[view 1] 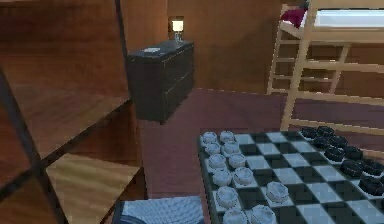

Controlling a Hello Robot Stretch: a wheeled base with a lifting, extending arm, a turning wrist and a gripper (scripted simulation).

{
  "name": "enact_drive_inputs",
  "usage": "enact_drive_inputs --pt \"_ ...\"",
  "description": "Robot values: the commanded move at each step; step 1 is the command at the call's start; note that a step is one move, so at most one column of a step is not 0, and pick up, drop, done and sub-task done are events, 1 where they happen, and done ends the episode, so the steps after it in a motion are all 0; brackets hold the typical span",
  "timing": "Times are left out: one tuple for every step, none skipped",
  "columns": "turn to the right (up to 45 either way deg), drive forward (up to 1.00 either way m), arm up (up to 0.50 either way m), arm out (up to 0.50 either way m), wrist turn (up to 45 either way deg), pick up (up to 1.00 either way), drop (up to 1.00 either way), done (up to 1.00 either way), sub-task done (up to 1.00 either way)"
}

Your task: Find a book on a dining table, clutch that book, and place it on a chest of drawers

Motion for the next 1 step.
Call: enact_drive_inputs --pt "45.0 0.0 0.0 0.0 0.0 0.0 0.0 0.0 0.0"
